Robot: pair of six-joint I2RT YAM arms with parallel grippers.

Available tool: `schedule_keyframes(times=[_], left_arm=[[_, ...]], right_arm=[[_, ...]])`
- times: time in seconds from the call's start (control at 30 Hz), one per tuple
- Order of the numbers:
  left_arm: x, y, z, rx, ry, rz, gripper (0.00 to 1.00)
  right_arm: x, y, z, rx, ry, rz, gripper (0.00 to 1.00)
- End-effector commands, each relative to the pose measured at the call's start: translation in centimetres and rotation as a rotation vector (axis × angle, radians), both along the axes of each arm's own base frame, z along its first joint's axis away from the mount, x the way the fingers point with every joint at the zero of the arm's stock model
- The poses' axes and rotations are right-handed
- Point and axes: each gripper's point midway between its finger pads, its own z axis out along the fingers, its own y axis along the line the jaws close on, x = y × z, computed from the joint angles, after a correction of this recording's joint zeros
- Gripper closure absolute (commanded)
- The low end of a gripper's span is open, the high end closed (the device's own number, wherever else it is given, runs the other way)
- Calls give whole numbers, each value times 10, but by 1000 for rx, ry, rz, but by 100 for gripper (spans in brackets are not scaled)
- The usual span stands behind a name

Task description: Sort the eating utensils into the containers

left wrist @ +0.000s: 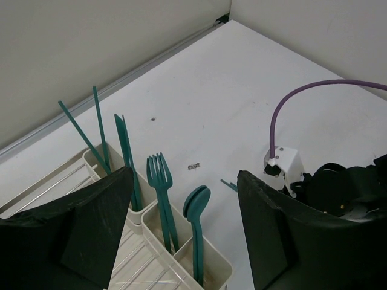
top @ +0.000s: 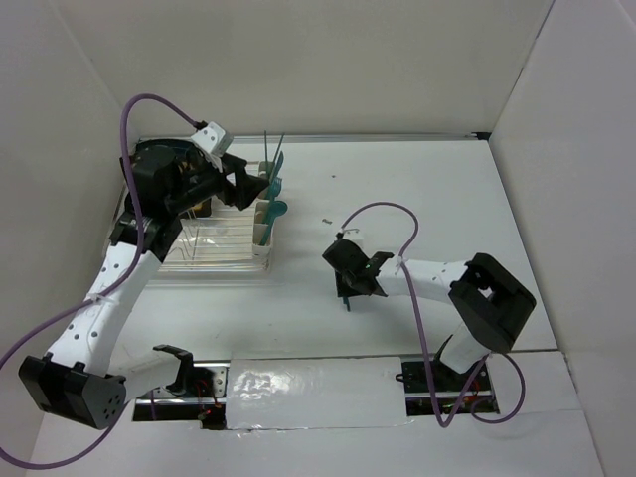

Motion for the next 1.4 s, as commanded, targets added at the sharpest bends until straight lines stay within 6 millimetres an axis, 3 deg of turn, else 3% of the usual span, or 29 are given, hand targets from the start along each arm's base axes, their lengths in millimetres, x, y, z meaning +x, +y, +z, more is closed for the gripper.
schedule_keyframes(times=[0.0, 0.13, 0.27, 0.47, 0.6, 0.67, 0.77, 0.9, 1.0, 1.17, 1.37], left_arm=[[-12, -3, 19, -22, -56, -32, 18], [-13, -5, 17, -13, -48, -45, 18], [-19, -8, 21, -18, -46, -78, 18], [-32, -15, 33, -50, -25, -128, 17], [-40, -23, 40, -97, 28, -166, 17], [-42, -33, 33, -107, 71, -205, 17], [-44, -47, 30, -103, 116, -238, 17], [-28, -55, 17, -63, 144, -176, 17], [-22, -51, 12, -48, 151, -134, 16], [-25, -44, 6, -24, 131, -107, 17], [-25, -38, 8, -11, 120, -75, 18]], right_arm=[[4, 2, -9, -21, -18, -22, 67], [3, 2, -17, -46, -7, -21, 76], [-1, -1, -27, -81, 22, -20, 100], [5, 4, 6, -6, -31, -38, 100], [9, 11, 51, 122, -105, -40, 100], [9, 16, 74, 211, -138, -27, 100], [6, 16, 93, 286, -169, -24, 99], [4, 9, 98, 303, -180, -40, 96], [5, 8, 96, 298, -176, -43, 96], [4, 12, 86, 278, -144, -29, 96], [6, 22, 91, 302, -156, 4, 96]])
